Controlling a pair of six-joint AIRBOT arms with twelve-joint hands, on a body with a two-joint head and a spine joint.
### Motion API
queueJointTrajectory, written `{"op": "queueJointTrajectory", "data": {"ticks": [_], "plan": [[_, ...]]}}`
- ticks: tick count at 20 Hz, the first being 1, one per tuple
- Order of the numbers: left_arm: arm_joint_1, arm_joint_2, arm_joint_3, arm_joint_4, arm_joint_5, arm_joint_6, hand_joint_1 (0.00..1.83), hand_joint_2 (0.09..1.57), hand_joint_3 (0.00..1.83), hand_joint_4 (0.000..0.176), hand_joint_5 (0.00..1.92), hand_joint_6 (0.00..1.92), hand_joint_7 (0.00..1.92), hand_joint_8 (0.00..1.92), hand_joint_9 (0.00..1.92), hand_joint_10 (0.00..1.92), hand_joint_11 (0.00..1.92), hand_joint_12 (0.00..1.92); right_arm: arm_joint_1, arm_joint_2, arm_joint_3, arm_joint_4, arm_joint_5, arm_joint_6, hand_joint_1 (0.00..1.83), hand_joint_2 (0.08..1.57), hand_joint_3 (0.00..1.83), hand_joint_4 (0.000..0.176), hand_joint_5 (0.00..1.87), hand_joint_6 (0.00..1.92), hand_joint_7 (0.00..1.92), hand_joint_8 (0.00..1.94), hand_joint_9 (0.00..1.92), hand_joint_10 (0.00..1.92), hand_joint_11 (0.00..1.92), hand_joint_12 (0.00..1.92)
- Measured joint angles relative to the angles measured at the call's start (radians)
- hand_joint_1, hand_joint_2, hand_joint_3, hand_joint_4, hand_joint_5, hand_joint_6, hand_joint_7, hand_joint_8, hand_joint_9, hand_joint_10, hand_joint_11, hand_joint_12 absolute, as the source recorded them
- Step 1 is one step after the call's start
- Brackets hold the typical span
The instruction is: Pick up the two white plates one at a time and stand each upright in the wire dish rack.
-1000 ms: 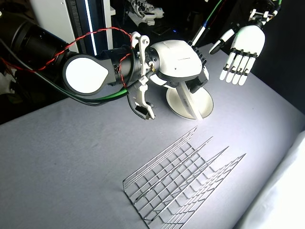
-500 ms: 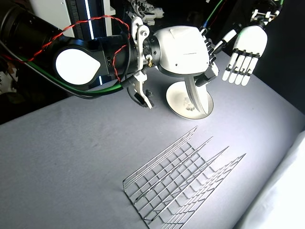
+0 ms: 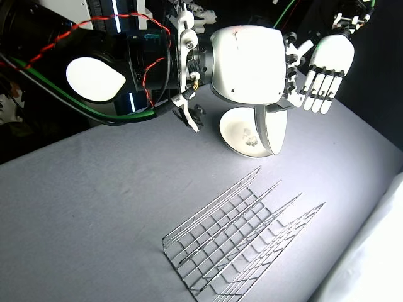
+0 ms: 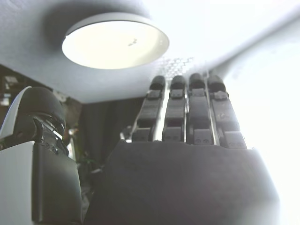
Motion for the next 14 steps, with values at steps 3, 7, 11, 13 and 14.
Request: {"op": "queueJointTrajectory", "data": {"ticks": [3, 7, 11, 13, 14], "plan": [[0.0, 0.0, 0.0, 0.0, 0.001, 0.0, 0.0, 1.11, 0.0, 0.0, 0.0, 0.0, 0.0, 0.0, 0.0, 0.0, 0.0, 0.0, 0.015, 0.009, -0.004, 0.084, -0.031, 0.0, 1.36, 1.18, 0.0, 0.0, 0.66, 1.3, 0.91, 1.15, 0.87, 1.27, 0.73, 1.35], [0.002, 0.0, 0.0, 0.0, 0.0, 0.0, 0.0, 1.1, 0.0, 0.0, 0.0, 0.0, 0.0, 0.0, 0.0, 0.0, 0.0, 0.0, 0.028, 0.022, -0.004, 0.15, -0.053, 0.0, 1.36, 1.16, 0.0, 0.0, 0.7, 1.28, 0.93, 1.1, 0.89, 1.23, 0.73, 1.34], [0.009, 0.0, 0.0, -0.002, 0.001, 0.0, 0.0, 1.11, 0.0, 0.0, 0.0, 0.0, 0.0, 0.0, 0.0, 0.0, 0.0, 0.0, 0.046, 0.028, -0.004, 0.191, -0.082, 0.0, 1.37, 1.15, 0.0, 0.0, 0.71, 1.24, 0.96, 1.07, 0.9, 1.2, 0.76, 1.3], [0.013, 0.0, 0.0, 0.0, 0.0, 0.001, 0.0, 1.1, 0.0, 0.0, 0.0, 0.0, 0.0, 0.0, 0.0, 0.0, 0.0, 0.0, 0.067, 0.034, -0.004, 0.216, -0.094, 0.001, 1.37, 1.13, 0.0, 0.0, 0.74, 1.21, 1.01, 1.01, 0.96, 1.15, 0.77, 1.29], [0.013, 0.0, 0.0, -0.001, 0.0, 0.0, 0.0, 1.11, 0.0, 0.0, 0.0, 0.0, 0.0, 0.0, 0.0, 0.0, 0.0, 0.0, 0.075, 0.036, -0.004, 0.224, -0.094, 0.002, 1.37, 1.13, 0.0, 0.0, 0.75, 1.2, 1.0, 1.01, 0.95, 1.16, 0.76, 1.3]]}}
